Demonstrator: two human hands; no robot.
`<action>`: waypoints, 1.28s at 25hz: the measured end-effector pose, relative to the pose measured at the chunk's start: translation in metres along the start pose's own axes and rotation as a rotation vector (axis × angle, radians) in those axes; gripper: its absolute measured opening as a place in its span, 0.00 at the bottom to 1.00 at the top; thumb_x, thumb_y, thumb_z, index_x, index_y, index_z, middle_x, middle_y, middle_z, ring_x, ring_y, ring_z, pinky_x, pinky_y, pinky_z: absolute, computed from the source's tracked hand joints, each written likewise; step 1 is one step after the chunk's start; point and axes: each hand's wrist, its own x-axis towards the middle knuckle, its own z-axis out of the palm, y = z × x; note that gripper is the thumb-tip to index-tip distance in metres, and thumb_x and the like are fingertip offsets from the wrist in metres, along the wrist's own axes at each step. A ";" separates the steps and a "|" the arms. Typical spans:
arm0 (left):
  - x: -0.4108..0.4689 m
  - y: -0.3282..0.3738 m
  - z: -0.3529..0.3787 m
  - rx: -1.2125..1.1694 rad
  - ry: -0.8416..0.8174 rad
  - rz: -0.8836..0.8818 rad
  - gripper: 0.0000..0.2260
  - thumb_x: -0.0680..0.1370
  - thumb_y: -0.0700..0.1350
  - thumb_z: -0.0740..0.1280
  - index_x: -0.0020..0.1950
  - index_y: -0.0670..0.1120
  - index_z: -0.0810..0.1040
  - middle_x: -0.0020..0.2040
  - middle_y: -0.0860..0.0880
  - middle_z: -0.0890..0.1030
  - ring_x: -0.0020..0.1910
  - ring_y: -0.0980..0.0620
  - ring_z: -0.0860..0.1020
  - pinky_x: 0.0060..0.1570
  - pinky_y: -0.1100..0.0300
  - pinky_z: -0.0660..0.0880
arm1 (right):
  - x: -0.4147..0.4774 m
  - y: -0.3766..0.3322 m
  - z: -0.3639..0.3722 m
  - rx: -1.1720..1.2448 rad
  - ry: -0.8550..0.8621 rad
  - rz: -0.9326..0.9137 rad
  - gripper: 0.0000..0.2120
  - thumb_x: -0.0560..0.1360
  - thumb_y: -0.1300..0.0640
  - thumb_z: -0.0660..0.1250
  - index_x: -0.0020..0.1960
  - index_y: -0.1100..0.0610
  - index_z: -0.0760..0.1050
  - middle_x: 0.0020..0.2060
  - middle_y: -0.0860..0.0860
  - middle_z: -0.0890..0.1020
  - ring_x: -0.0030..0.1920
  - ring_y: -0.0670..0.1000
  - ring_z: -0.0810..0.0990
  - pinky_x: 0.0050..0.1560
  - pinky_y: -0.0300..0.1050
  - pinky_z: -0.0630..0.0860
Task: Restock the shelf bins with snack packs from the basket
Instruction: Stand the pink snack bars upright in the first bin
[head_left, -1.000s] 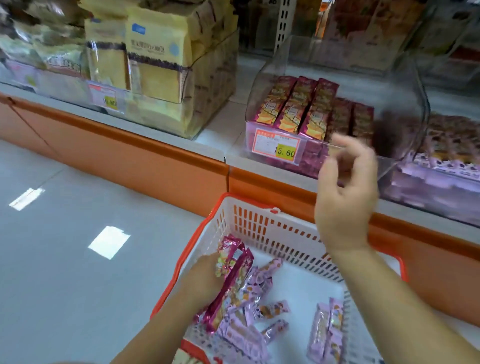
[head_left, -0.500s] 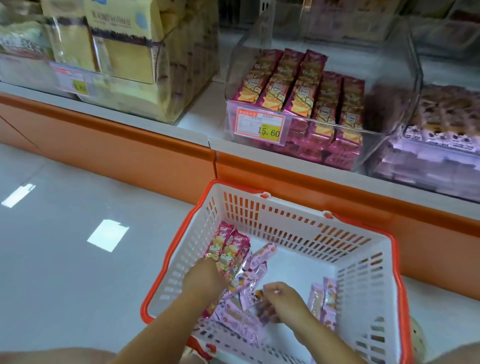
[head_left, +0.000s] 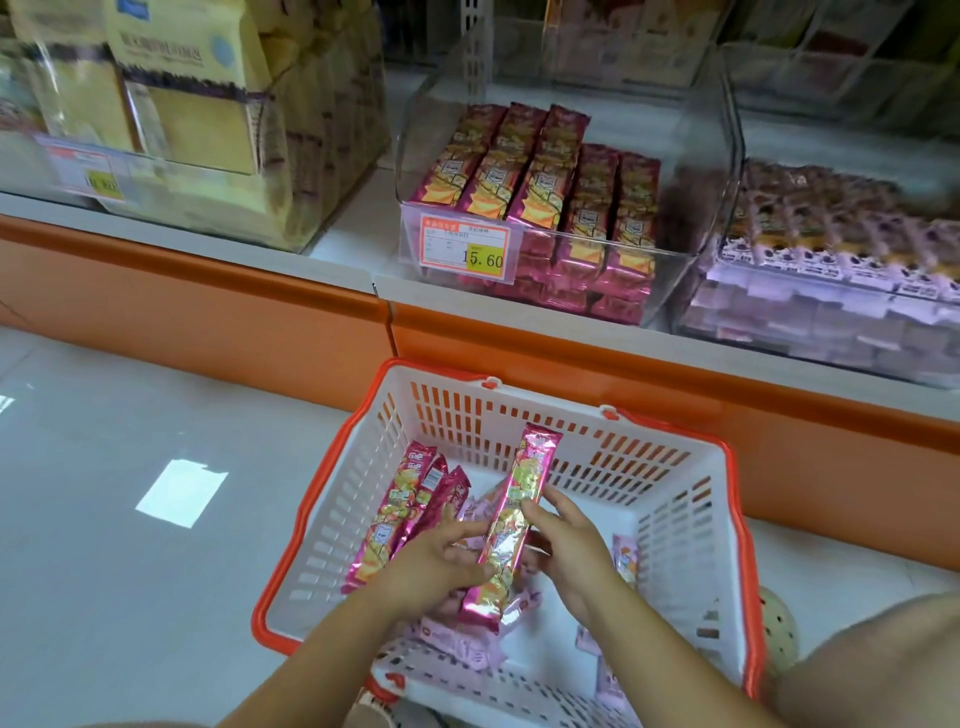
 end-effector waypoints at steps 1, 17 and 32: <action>0.000 -0.001 -0.001 -0.029 -0.016 -0.022 0.23 0.74 0.40 0.72 0.67 0.54 0.72 0.38 0.52 0.85 0.29 0.61 0.79 0.36 0.63 0.76 | 0.000 0.000 -0.001 -0.002 -0.003 -0.006 0.17 0.76 0.59 0.68 0.64 0.51 0.73 0.43 0.55 0.86 0.39 0.55 0.84 0.42 0.50 0.77; -0.041 0.110 -0.031 -0.322 0.312 0.517 0.16 0.73 0.48 0.71 0.60 0.56 0.78 0.53 0.56 0.83 0.49 0.58 0.83 0.42 0.63 0.79 | -0.095 -0.144 0.038 -0.539 0.013 -0.671 0.27 0.74 0.55 0.70 0.62 0.28 0.65 0.51 0.29 0.78 0.50 0.32 0.78 0.45 0.29 0.76; -0.028 0.205 -0.076 -0.197 0.480 0.833 0.23 0.82 0.47 0.59 0.75 0.59 0.58 0.68 0.65 0.65 0.66 0.67 0.64 0.63 0.66 0.60 | 0.015 -0.311 0.066 -1.091 0.536 -0.587 0.23 0.78 0.54 0.65 0.70 0.60 0.68 0.60 0.58 0.79 0.58 0.59 0.78 0.58 0.47 0.75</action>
